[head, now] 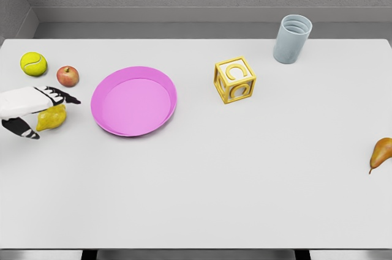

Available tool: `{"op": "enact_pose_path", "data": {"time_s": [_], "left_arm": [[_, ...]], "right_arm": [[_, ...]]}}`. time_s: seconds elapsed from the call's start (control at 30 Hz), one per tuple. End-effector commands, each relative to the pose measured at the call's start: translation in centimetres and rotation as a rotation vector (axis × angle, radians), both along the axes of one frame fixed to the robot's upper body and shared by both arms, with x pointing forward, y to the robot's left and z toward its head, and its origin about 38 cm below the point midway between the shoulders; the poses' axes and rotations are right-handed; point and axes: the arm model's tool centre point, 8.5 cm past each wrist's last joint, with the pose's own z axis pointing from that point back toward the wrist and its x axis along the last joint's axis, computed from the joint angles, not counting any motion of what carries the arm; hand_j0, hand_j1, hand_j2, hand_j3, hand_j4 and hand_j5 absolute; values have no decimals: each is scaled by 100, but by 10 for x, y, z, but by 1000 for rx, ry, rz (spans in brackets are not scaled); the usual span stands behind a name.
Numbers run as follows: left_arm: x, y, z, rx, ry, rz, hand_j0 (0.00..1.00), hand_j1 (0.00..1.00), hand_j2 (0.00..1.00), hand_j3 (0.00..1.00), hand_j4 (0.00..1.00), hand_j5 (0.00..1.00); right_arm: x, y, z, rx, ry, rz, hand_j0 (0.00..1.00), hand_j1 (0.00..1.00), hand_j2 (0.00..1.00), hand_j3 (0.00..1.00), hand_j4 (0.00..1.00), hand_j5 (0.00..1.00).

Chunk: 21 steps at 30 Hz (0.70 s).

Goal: Put the lemon on the plate with left arm

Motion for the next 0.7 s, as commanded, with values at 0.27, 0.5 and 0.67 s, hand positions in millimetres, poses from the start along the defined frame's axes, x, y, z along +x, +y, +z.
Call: {"op": "enact_pose_path", "data": {"time_s": [0.27, 0.5, 0.67], "left_arm": [[1, 3, -14, 9, 44, 17, 100, 100, 100, 100, 100, 100], [13, 0, -12, 6, 25, 31, 100, 100, 100, 100, 100, 100], [15, 10, -15, 30, 34, 58, 100, 100, 100, 100, 100, 100]], "right_arm": [[0, 0, 0, 0, 0, 1, 100, 100, 100, 100, 100, 100], [0, 0, 0, 0, 0, -1, 100, 100, 100, 100, 100, 100], [0, 0, 0, 0, 0, -1, 100, 100, 100, 100, 100, 100]]}}
